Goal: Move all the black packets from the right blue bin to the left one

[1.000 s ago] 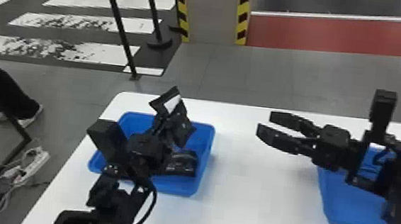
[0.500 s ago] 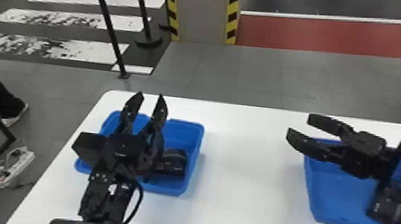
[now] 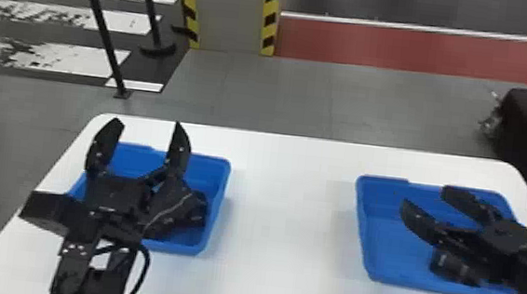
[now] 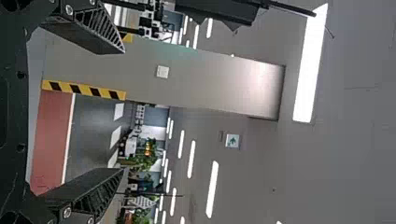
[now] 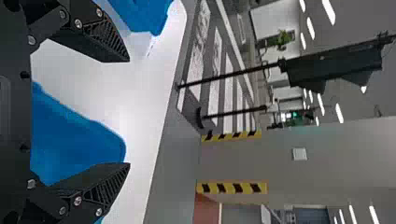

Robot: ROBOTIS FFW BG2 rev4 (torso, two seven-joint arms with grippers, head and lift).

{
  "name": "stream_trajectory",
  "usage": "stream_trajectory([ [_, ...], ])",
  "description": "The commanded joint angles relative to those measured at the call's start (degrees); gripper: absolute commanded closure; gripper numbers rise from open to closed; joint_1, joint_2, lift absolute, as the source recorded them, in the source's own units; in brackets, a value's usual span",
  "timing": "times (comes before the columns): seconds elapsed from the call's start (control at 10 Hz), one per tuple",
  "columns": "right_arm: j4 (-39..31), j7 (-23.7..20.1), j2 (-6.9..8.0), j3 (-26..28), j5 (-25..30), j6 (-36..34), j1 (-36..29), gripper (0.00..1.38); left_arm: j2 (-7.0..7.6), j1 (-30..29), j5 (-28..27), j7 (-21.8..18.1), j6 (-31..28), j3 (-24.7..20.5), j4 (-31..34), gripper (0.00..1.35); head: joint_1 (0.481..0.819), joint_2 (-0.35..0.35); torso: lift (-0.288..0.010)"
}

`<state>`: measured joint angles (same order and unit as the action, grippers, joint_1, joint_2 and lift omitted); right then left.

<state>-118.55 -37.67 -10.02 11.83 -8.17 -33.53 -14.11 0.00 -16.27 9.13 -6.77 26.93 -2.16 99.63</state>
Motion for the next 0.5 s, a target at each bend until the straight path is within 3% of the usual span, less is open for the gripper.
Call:
stream_trajectory([
  [0.0, -8.4, 6.3, 0.35, 2.6, -1.4, -0.6, -8.9, 0.25, -0.15, -0.7, 0.3, 0.0, 1.5, 0.2, 0.0, 0.1, 0.695, 0.032, -0.11],
  [0.1, -9.2, 9.9, 0.79, 3.9, -1.8, -3.5, -10.1, 0.25, -0.15, -1.6, 0.9, 0.0, 1.9, 0.1, 0.0, 0.09, 0.695, -0.003, -0.11],
  [0.2, -6.8, 10.1, 0.7, 5.2, -1.1, -7.2, -7.5, 0.25, -0.15, -2.1, 1.6, -0.4, 1.9, 0.3, 0.0, 0.09, 0.695, -0.026, -0.11],
  [0.4, -2.0, 11.0, 0.62, 6.2, 1.1, -8.1, -2.6, 0.25, -0.15, -1.9, 1.5, -0.5, 0.8, 1.1, 0.1, 0.09, 0.695, -0.061, -0.11],
])
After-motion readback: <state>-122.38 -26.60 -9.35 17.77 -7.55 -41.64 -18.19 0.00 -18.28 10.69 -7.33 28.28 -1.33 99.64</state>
